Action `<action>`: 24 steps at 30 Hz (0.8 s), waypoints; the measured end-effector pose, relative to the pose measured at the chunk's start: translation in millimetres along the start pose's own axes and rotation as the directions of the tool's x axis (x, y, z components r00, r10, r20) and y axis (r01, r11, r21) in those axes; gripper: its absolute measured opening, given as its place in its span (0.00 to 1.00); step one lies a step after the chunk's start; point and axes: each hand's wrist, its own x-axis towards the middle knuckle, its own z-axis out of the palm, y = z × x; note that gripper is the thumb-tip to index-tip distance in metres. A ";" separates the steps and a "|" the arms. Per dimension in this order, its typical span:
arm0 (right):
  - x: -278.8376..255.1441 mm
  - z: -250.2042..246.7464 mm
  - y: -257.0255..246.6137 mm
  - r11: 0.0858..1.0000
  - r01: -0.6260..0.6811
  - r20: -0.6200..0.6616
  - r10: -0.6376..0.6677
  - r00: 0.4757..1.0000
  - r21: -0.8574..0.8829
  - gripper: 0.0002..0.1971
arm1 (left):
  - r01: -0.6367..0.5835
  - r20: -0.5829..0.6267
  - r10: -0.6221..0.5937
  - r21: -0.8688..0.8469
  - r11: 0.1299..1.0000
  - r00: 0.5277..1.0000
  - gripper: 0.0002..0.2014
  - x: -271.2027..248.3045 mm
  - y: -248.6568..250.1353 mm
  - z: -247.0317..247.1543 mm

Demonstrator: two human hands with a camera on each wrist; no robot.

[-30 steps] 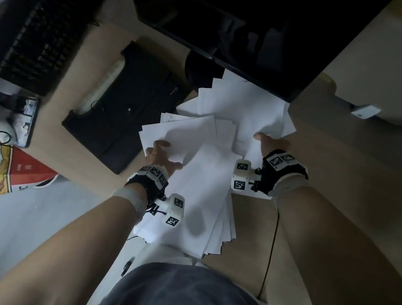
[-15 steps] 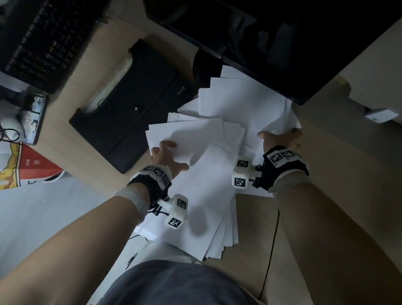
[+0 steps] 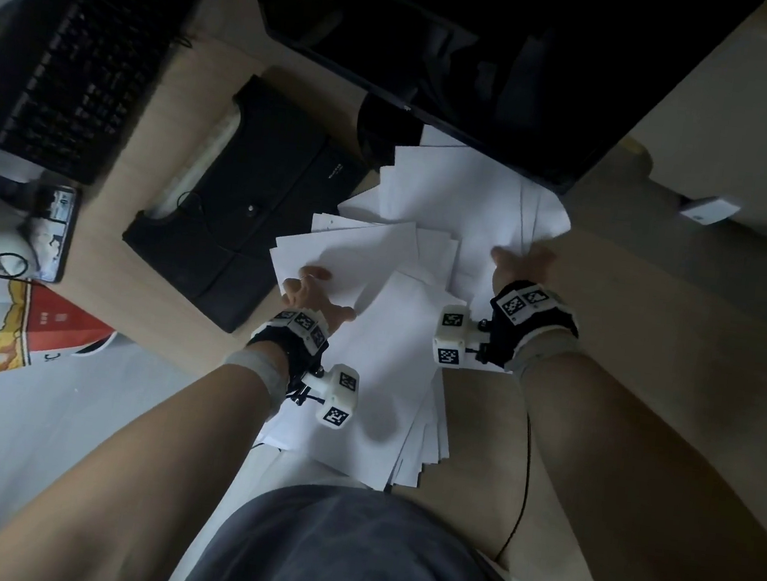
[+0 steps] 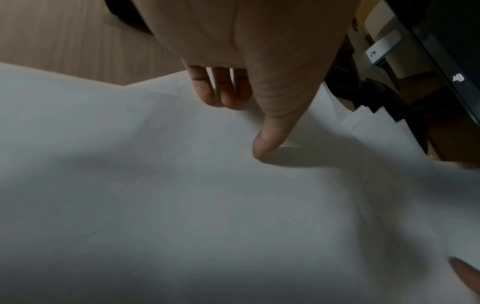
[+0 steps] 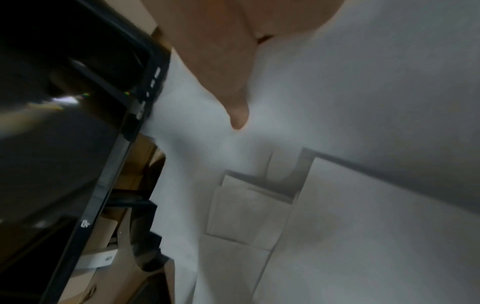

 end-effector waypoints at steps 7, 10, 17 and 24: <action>-16.6 -90.3 51.7 0.999 0.017 -0.276 -0.028 0.961 -0.041 0.29 | 0.061 -0.036 -0.058 0.078 0.995 0.998 0.35 -32.8 21.2 1.4; -40.1 -130.7 67.8 1.000 0.031 -0.307 -0.032 0.951 -0.008 0.28 | 0.023 -0.008 -0.022 0.144 0.989 1.000 0.34 -57.9 31.0 7.9; -84.0 -186.1 107.2 0.981 0.181 -0.199 -0.164 0.966 0.072 0.19 | -0.134 0.051 0.137 -0.057 0.989 0.989 0.42 -117.4 44.9 39.8; -127.6 -217.3 114.0 0.887 0.412 -0.059 -0.409 0.910 0.208 0.10 | -0.442 -0.059 0.446 -0.294 0.847 0.893 0.48 -167.2 41.5 39.3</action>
